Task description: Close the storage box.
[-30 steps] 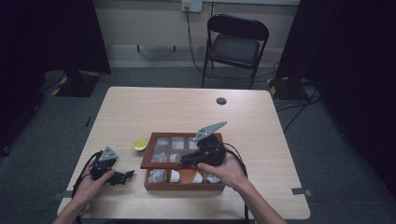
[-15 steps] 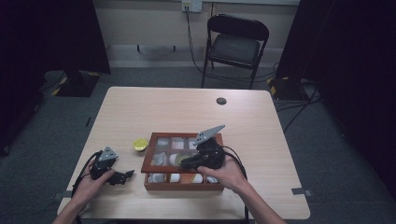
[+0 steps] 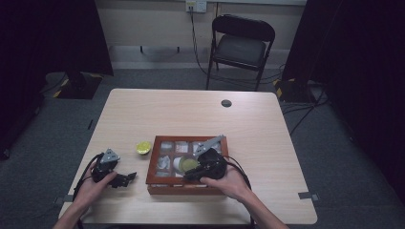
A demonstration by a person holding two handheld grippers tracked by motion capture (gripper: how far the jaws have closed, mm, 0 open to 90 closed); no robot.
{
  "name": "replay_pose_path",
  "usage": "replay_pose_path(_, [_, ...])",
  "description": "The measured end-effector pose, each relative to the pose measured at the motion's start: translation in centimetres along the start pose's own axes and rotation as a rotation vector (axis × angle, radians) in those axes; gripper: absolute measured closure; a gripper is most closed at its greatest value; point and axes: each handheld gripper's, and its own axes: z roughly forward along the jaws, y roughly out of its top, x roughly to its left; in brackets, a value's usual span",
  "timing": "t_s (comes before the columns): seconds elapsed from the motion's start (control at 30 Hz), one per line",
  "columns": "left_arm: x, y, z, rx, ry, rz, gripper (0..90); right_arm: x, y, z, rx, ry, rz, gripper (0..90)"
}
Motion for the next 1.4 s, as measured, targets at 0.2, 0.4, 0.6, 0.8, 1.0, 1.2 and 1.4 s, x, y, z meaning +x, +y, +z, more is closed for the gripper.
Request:
replay_pose_path(0.2, [0.0, 0.0, 0.0, 0.0, -0.003, 0.002, 0.0, 0.0, -0.5, 0.7, 0.022, -0.005, 0.001, 81.7])
replay_pose_path(0.4, [0.0, 0.0, 0.0, -0.002, -0.004, 0.004, 0.0, -0.1, -0.9, 1.4, 0.045, -0.006, 0.005, 81.7])
replay_pose_path(0.6, [0.0, 0.0, 0.0, -0.002, -0.004, 0.004, 0.0, -0.2, -1.3, 1.3, 0.018, -0.019, 0.015, 72.0])
replay_pose_path(0.8, [0.0, 0.0, 0.0, -0.002, -0.002, 0.007, 0.0, -0.7, -3.1, -1.0, -0.091, -0.083, 0.055, 63.2])
replay_pose_path(1.0, [0.0, 0.0, 0.0, -0.002, -0.004, 0.004, 0.0, -2.2, -5.4, -3.8, -0.177, -0.183, 0.131, 54.0])
replay_pose_path(1.2, [0.0, 0.0, 0.0, -0.003, -0.004, 0.004, 0.0, -3.5, -7.5, -6.1, -0.215, -0.325, 0.203, 41.6])
replay_pose_path(1.4, [0.0, 0.0, 0.0, -0.003, -0.004, 0.004, 0.0, -5.8, -11.3, -8.3, -0.238, -0.458, 0.318, 34.6])
